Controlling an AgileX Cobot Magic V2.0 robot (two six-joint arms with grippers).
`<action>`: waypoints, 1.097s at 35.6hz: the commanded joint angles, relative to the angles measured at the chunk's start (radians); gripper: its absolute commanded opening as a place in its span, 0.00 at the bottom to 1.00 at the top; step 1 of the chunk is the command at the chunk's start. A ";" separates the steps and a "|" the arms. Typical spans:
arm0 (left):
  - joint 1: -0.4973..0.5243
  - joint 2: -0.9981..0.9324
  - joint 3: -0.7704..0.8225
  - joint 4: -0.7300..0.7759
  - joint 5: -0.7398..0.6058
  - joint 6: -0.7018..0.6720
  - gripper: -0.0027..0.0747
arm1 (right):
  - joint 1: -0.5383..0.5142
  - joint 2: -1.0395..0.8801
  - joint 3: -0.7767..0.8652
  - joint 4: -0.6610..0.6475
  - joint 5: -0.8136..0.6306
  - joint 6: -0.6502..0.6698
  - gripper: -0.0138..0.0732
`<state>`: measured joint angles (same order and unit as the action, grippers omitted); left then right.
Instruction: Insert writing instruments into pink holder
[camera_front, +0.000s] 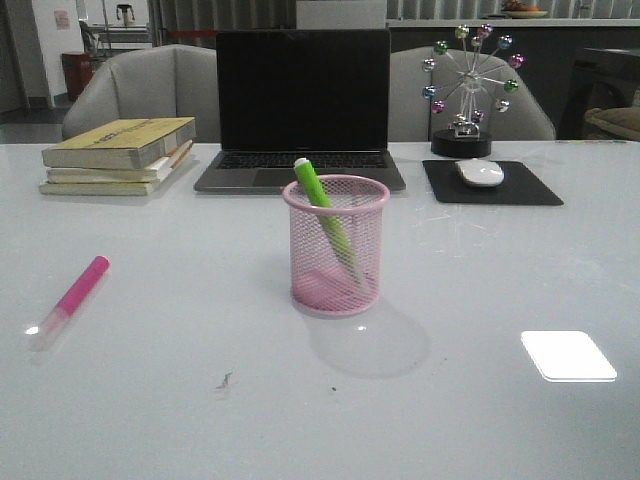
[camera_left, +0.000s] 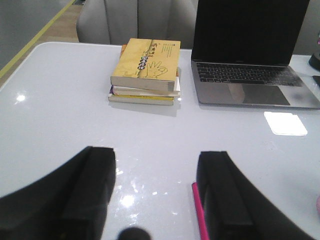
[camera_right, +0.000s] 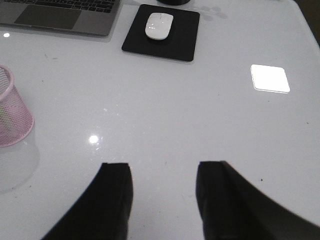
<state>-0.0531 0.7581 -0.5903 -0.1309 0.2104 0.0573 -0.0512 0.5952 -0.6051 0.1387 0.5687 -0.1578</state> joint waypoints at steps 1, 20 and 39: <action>0.002 0.004 -0.063 0.012 -0.051 -0.008 0.58 | -0.006 -0.002 -0.025 -0.001 -0.074 -0.002 0.65; -0.102 0.566 -0.630 -0.015 0.289 0.045 0.59 | -0.006 -0.002 -0.025 0.003 -0.070 -0.002 0.65; -0.102 1.059 -0.906 -0.132 0.648 0.033 0.59 | -0.006 -0.002 -0.025 0.003 -0.070 -0.002 0.65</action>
<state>-0.1499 1.8291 -1.4609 -0.2400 0.8719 0.1004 -0.0512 0.5955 -0.6051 0.1387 0.5703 -0.1578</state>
